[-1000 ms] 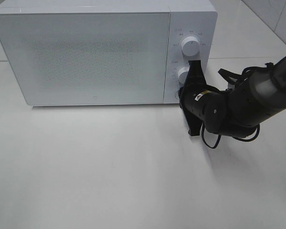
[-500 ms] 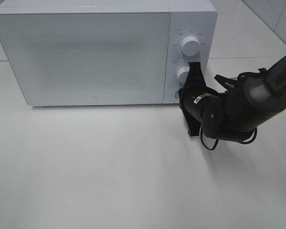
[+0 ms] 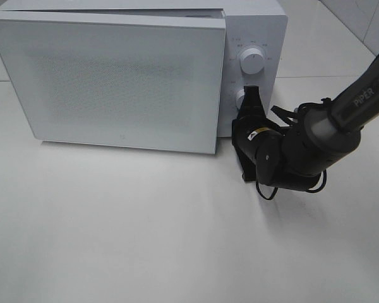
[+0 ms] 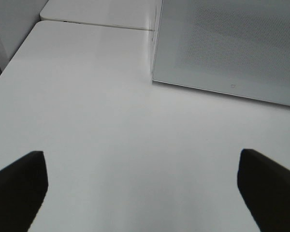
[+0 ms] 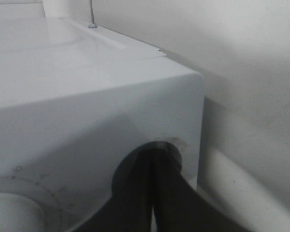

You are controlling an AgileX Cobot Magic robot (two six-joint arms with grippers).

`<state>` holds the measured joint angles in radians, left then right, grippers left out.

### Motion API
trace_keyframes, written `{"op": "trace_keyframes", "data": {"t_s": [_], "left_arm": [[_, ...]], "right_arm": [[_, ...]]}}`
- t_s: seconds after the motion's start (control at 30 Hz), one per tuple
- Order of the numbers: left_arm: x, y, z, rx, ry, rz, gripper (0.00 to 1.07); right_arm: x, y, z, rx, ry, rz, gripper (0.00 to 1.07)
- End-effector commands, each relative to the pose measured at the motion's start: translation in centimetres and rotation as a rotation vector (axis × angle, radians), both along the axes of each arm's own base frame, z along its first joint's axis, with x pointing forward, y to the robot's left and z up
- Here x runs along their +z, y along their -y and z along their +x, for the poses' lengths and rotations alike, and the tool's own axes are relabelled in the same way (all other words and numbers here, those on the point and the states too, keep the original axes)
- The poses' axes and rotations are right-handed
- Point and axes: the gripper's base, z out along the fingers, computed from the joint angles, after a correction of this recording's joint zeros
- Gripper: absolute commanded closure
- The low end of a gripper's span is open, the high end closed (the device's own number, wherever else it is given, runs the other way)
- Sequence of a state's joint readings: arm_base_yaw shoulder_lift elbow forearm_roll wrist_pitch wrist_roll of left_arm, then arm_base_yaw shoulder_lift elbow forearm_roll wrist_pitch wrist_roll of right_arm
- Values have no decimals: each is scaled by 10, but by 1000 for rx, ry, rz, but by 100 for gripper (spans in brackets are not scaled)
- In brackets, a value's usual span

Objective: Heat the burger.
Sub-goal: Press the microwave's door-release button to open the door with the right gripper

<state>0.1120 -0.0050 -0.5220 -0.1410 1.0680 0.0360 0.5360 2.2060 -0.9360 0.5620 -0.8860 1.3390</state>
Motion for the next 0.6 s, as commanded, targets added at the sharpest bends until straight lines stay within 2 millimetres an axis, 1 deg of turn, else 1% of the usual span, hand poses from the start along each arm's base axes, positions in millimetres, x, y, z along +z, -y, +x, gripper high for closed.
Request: {"op": "trace_keyframes", "data": {"t_s": [0.03, 0.2, 0.3, 0.37, 0.4, 0.47, 0.5, 0.6], "left_arm": [[0, 0, 0, 4, 9, -1, 7], [0, 0, 0, 4, 9, -1, 7], [0, 0, 0, 4, 9, -1, 7], [0, 0, 0, 4, 9, -1, 7], [0, 0, 0, 4, 9, -1, 7], [0, 0, 0, 4, 9, -1, 7], [0, 0, 0, 4, 9, -1, 7], [0, 0, 0, 4, 9, -1, 7]], "right_arm": [[40, 1, 31, -29, 311, 13, 107], [38, 1, 31, -28, 272, 6, 107], [35, 3, 27, -33, 248, 5, 107], [34, 5, 20, -29, 206, 6, 107], [34, 5, 20, -29, 206, 6, 107], [35, 3, 11, 3, 166, 15, 107], [35, 3, 11, 3, 166, 15, 107], [34, 1, 3, 37, 123, 13, 107]]}}
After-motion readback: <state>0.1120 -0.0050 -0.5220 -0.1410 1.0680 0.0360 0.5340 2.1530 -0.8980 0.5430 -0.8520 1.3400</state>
